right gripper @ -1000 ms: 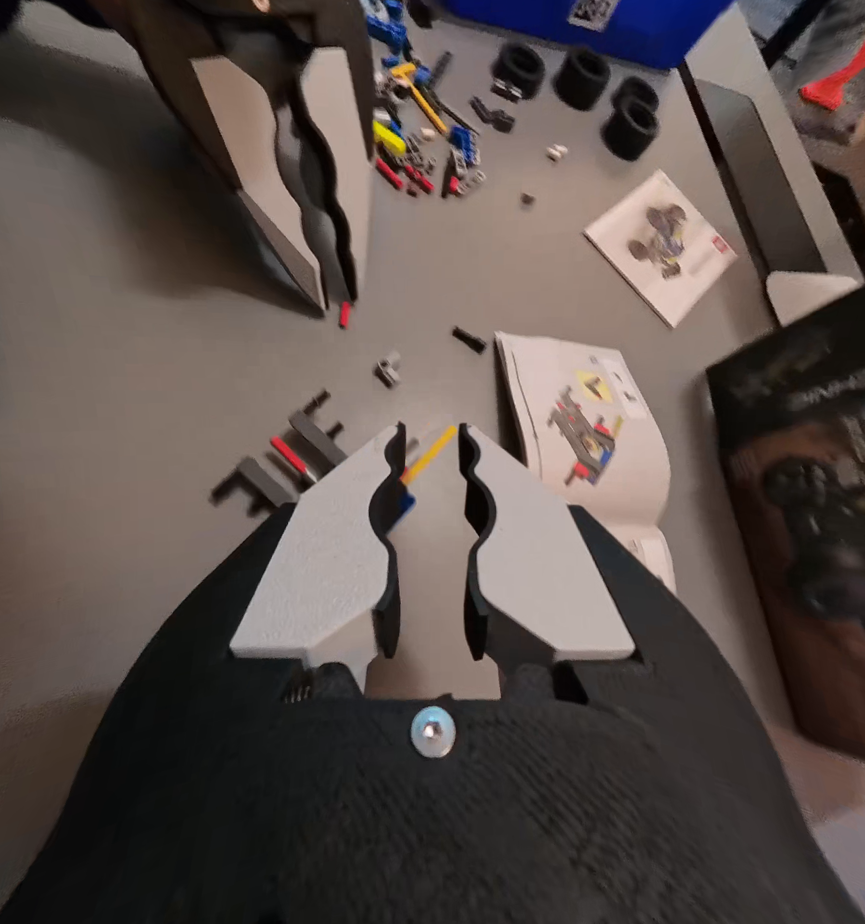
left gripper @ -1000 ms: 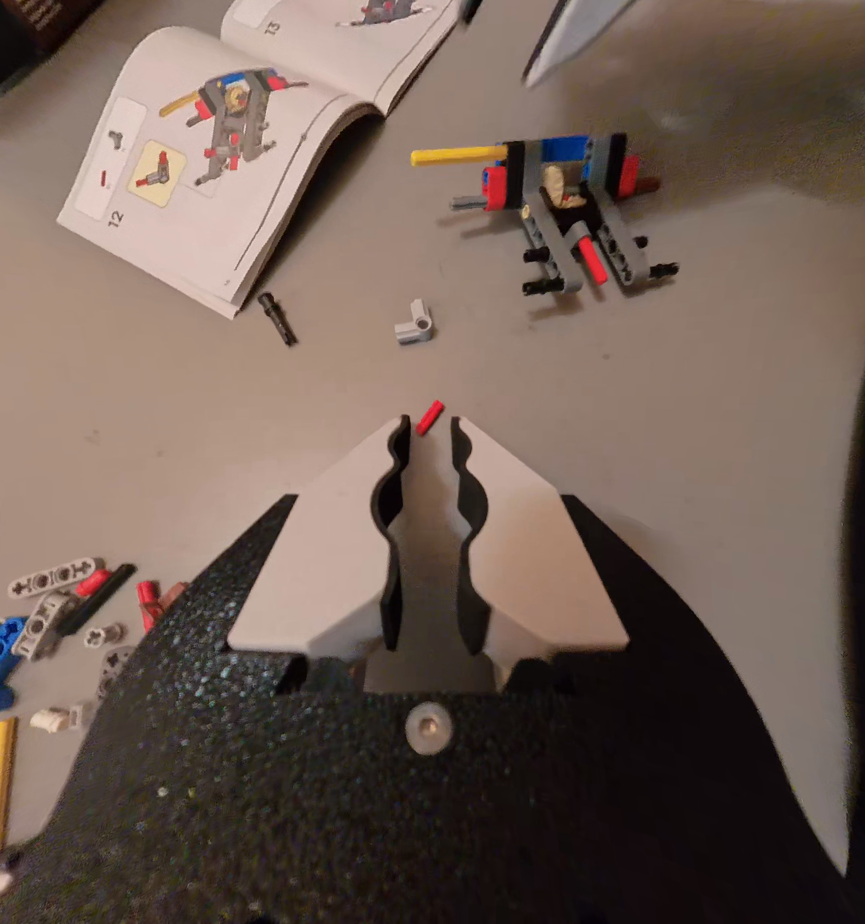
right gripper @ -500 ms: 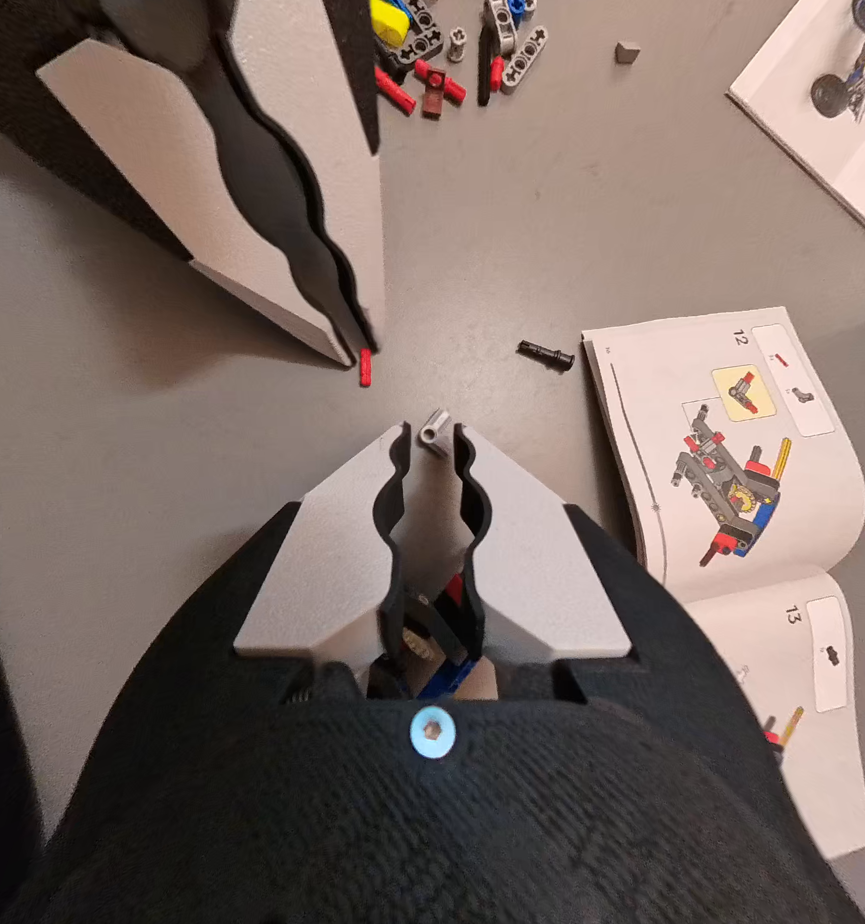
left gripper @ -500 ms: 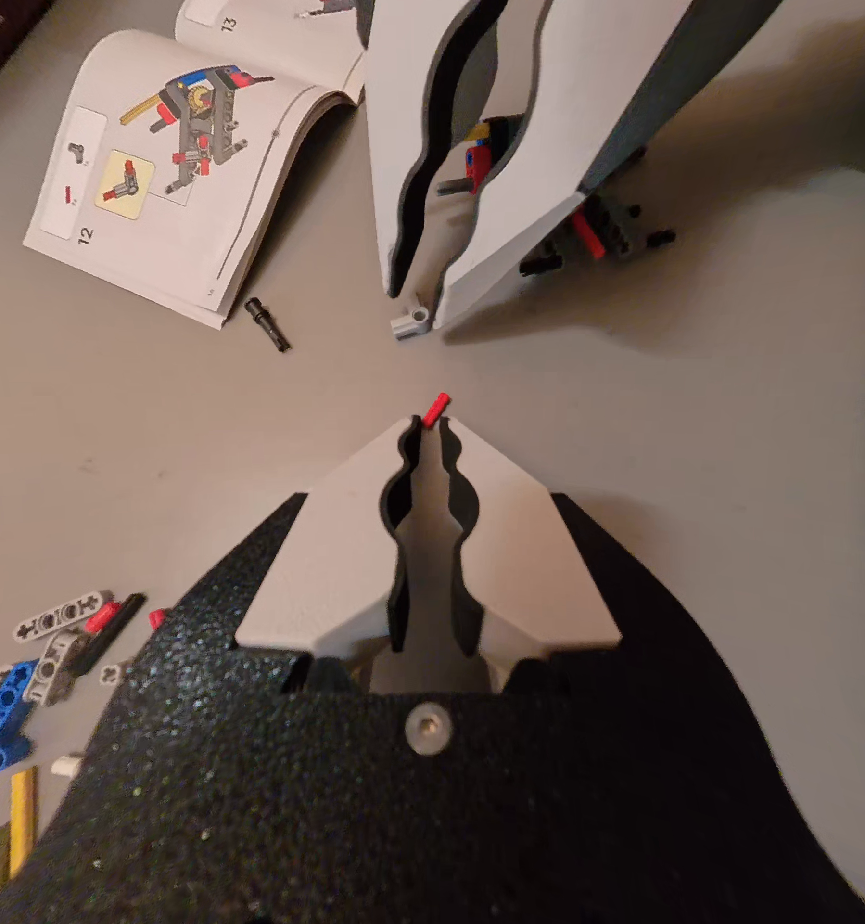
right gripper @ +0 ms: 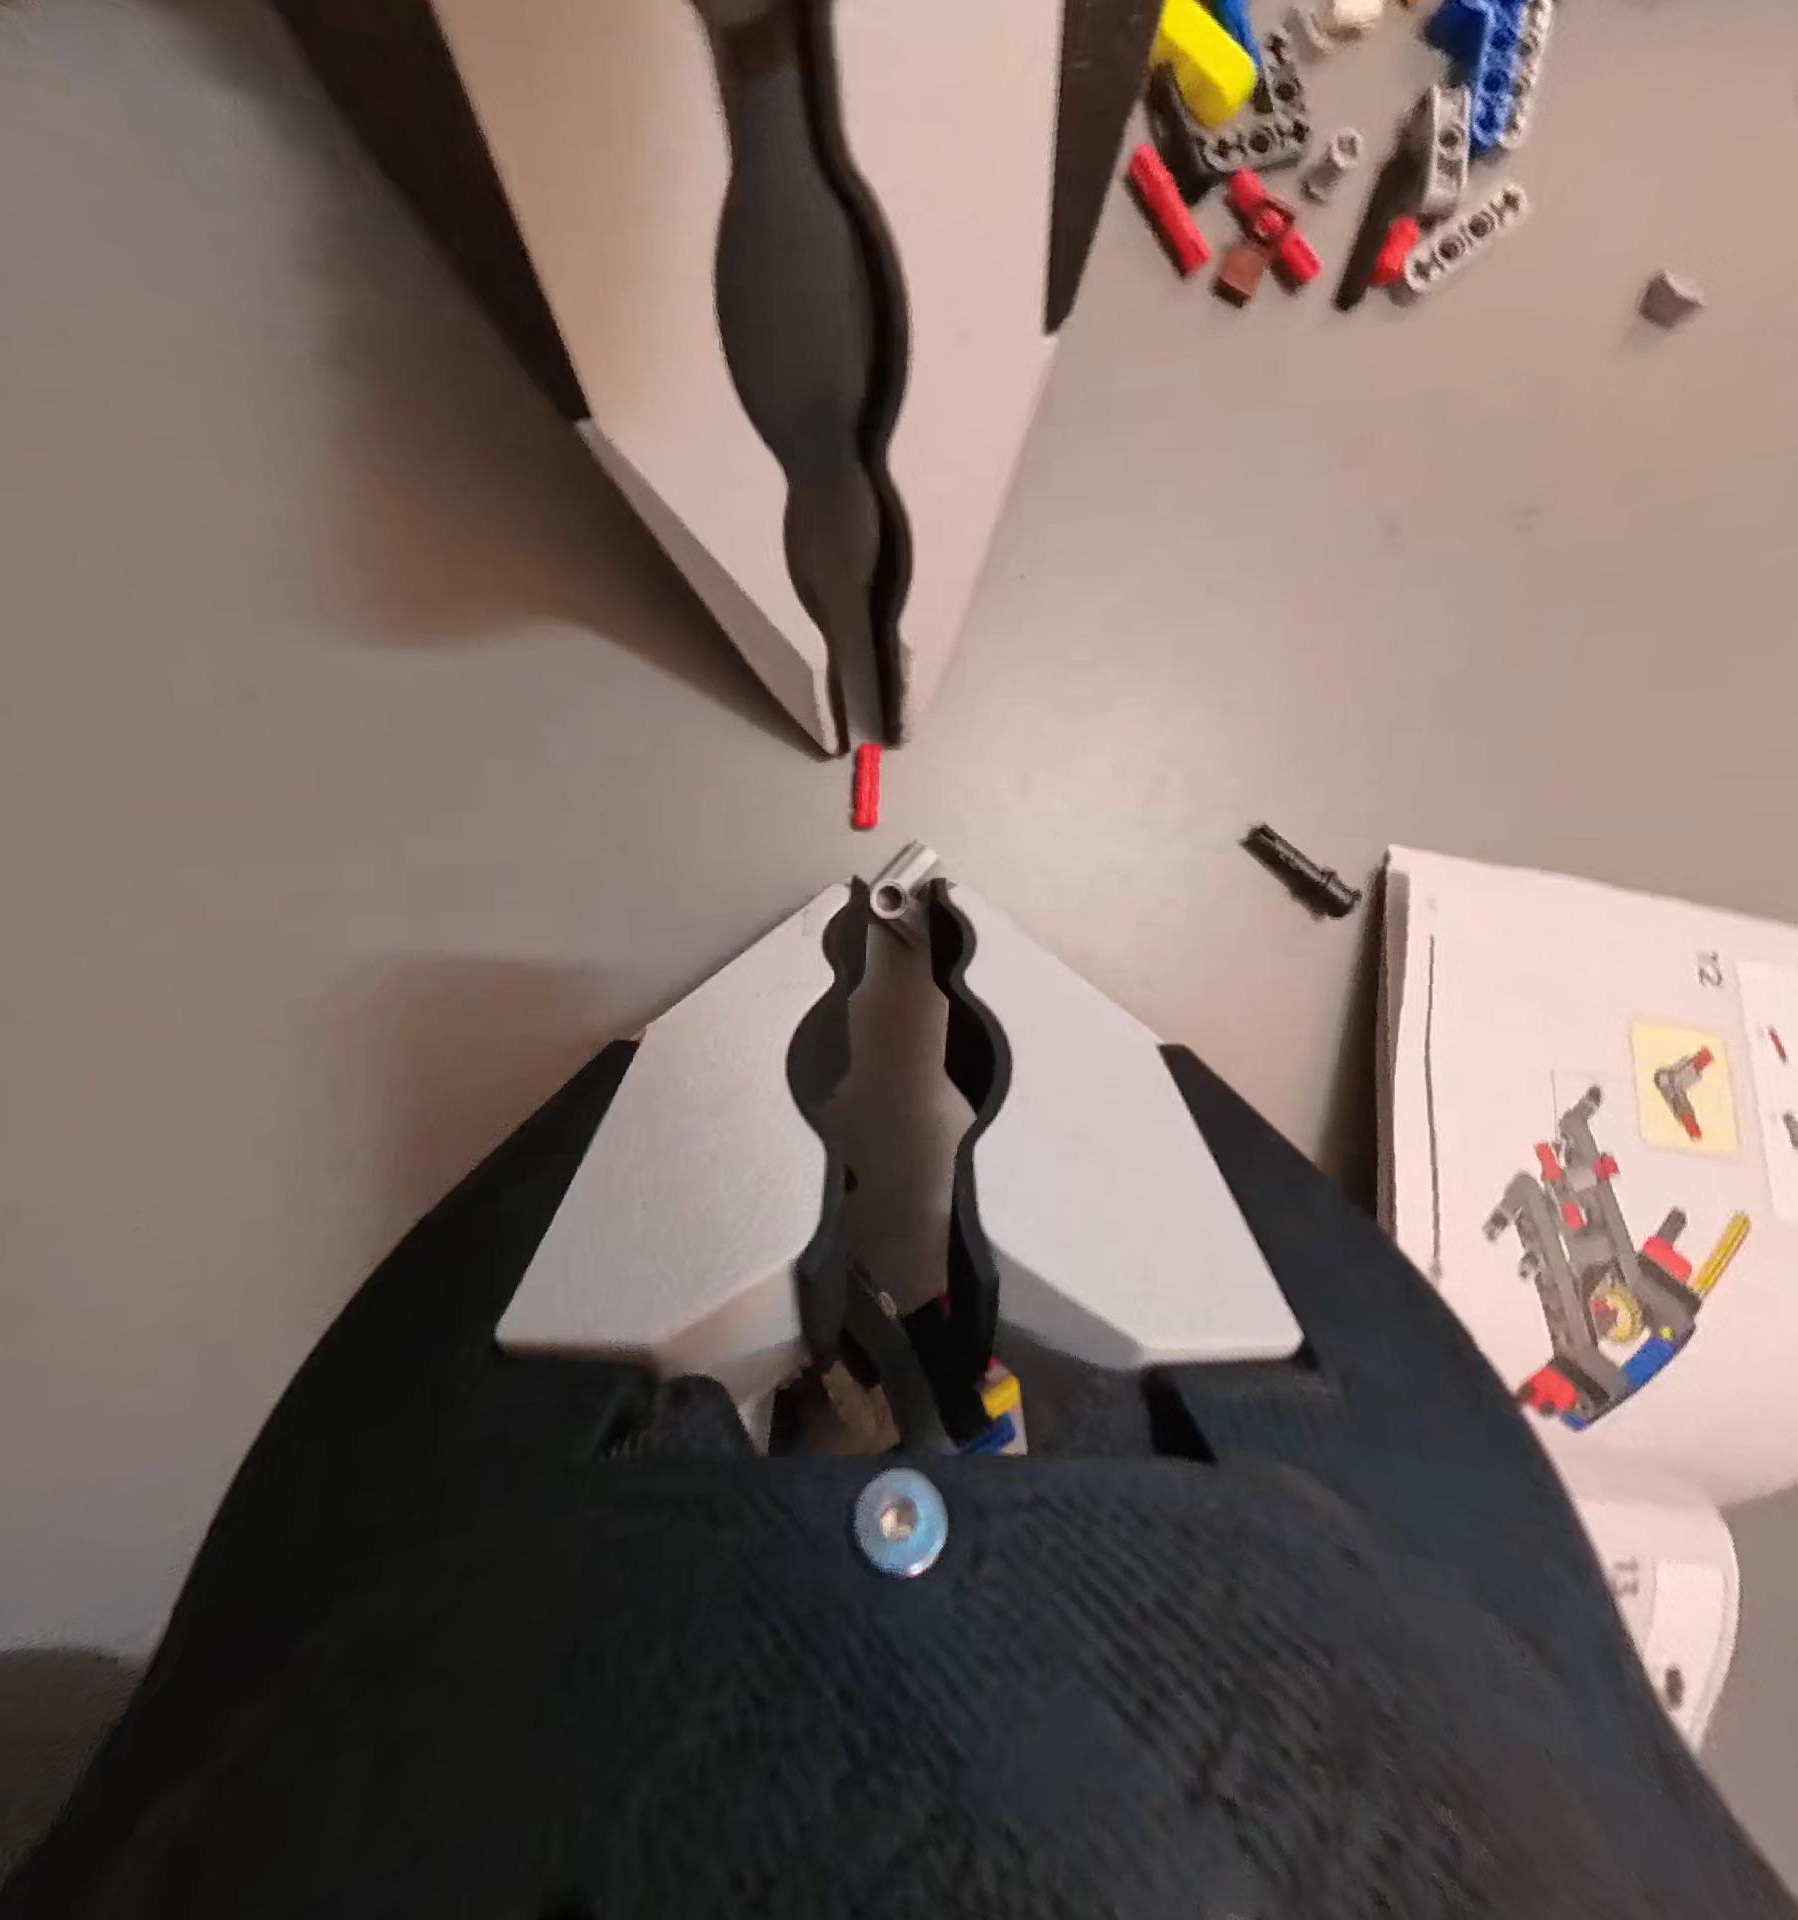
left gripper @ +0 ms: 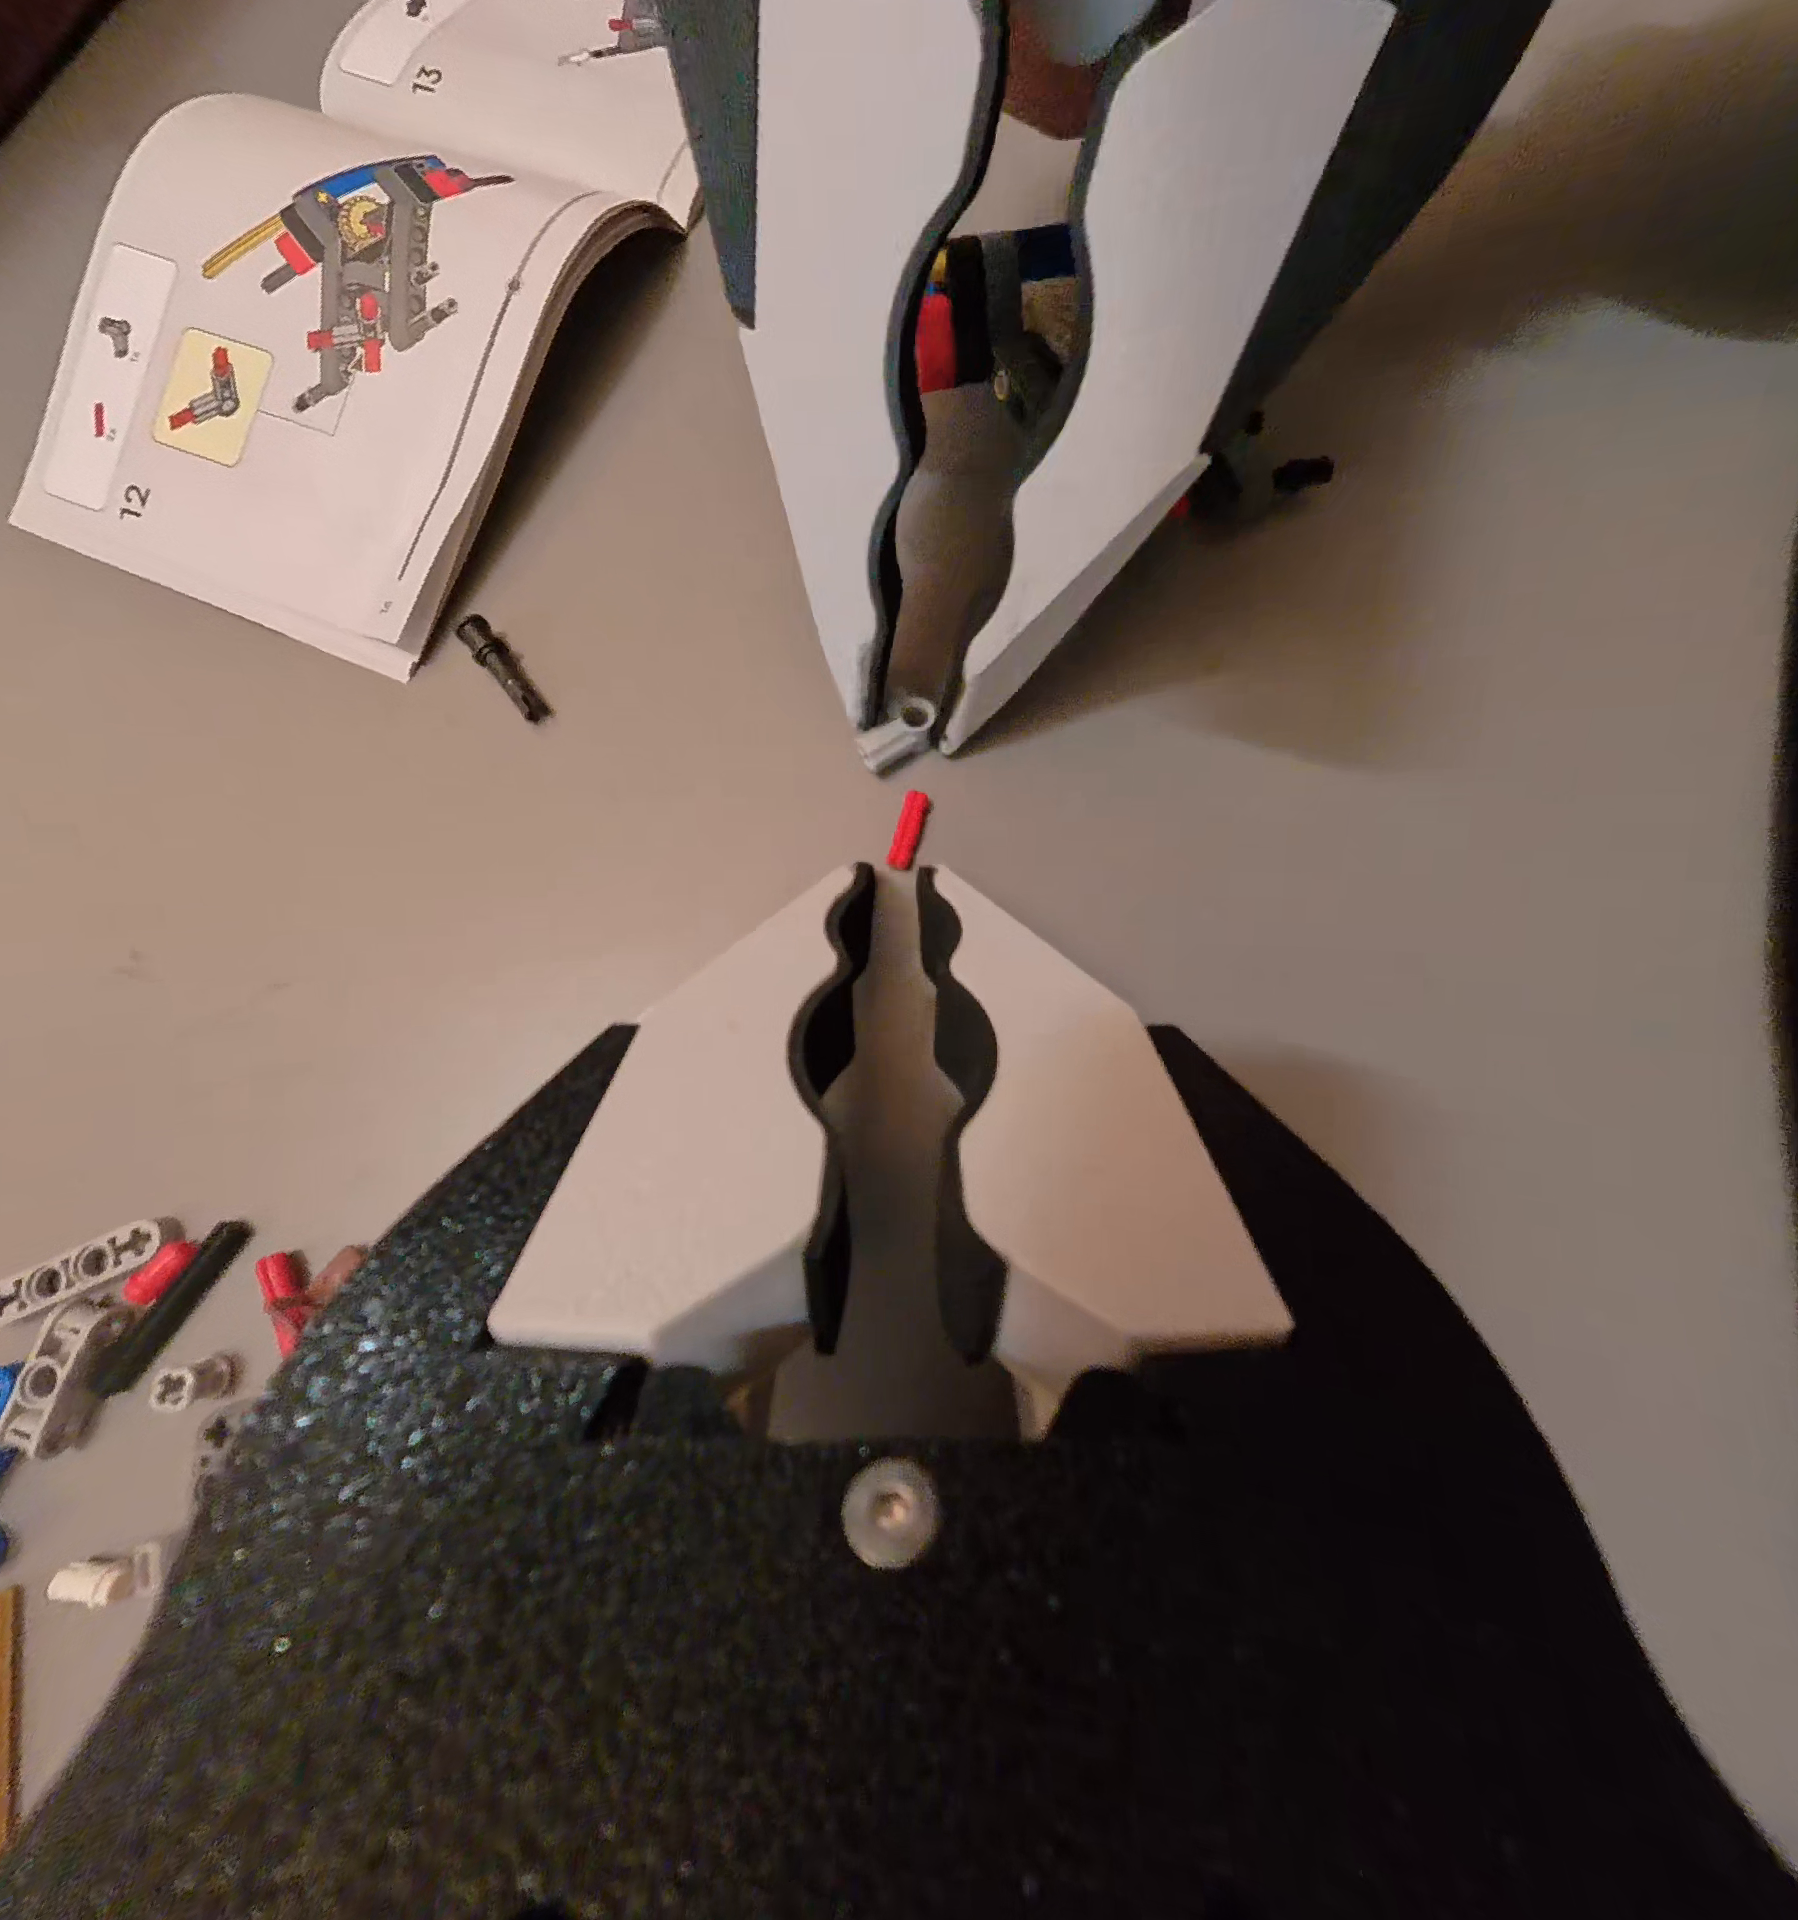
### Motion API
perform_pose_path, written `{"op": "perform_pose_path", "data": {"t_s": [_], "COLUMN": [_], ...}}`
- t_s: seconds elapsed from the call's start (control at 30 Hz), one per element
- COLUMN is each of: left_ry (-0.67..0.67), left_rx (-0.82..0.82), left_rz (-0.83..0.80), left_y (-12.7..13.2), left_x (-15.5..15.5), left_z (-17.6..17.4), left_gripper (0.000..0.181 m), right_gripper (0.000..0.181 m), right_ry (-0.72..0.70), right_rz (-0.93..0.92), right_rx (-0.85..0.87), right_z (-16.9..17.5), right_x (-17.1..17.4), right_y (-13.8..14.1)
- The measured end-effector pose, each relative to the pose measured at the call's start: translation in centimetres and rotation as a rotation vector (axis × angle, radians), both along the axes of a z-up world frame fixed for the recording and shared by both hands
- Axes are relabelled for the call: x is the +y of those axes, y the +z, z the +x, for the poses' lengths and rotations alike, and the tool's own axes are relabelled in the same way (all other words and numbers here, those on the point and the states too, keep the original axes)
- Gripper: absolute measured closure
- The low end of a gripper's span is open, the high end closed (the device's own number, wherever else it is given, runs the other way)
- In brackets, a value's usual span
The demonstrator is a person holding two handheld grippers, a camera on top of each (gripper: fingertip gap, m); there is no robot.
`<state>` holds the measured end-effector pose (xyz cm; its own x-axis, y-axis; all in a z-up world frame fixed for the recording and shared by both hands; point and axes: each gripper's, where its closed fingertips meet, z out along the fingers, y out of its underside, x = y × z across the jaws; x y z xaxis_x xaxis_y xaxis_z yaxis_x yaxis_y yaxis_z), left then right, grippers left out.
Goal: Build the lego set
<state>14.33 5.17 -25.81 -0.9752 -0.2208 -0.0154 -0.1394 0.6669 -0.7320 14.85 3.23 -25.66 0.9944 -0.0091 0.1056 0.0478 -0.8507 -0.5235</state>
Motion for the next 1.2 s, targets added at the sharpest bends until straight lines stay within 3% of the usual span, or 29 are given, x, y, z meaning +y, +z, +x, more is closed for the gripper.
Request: {"op": "perform_pose_path", "data": {"t_s": [0.2, 0.33, 0.4, 0.5, 0.57, 0.97, 1.03, 1.07, 1.2], "left_ry": [-0.008, -0.044, -0.065, -0.087, -0.078, -0.097, -0.085, -0.075, -0.051], "left_rx": [0.002, -0.012, 0.009, 0.024, 0.026, 0.046, 0.03, 0.031, 0.0], "left_rz": [0.007, 0.015, 0.019, 0.025, 0.03, -0.003, 0.0, -0.003, -0.056], "left_y": [0.0, 0.1, 0.0, 0.0, 0.0, 0.0, 0.0, 0.0, 0.9], "left_x": [0.9, 0.2, -0.2, -0.5, -0.4, 0.9, 1.3, 1.4, 1.3], "left_z": [0.0, 0.3, 0.3, 0.2, 0.4, -0.7, -0.7, -0.7, -0.6], "left_gripper": [0.172, 0.17, 0.17, 0.171, 0.176, 0.176, 0.173, 0.172, 0.168], "right_gripper": [0.162, 0.163, 0.157, 0.16, 0.174, 0.175, 0.169, 0.157, 0.154], "right_ry": [0.079, 0.032, -0.005, -0.036, -0.021, 0.357, 0.346, 0.322, 0.25], "right_rz": [0.018, 0.025, 0.043, 0.031, 0.021, 0.017, 0.003, 0.002, 0.066], "right_rx": [-0.114, 0.041, 0.033, 0.019, -0.003, -0.053, -0.086, -0.085, -0.011], "right_z": [0.2, -1.1, -0.7, -0.4, -0.3, -2.3, -1.9, -1.6, -2.0], "right_x": [0.2, 0.4, 0.6, 0.5, 0.4, 1.0, 1.1, 1.2, 1.1], "right_y": [0.2, 0.1, 0.1, 0.1, 0.0, 0.0, 0.1, 0.2, 1.4]}}
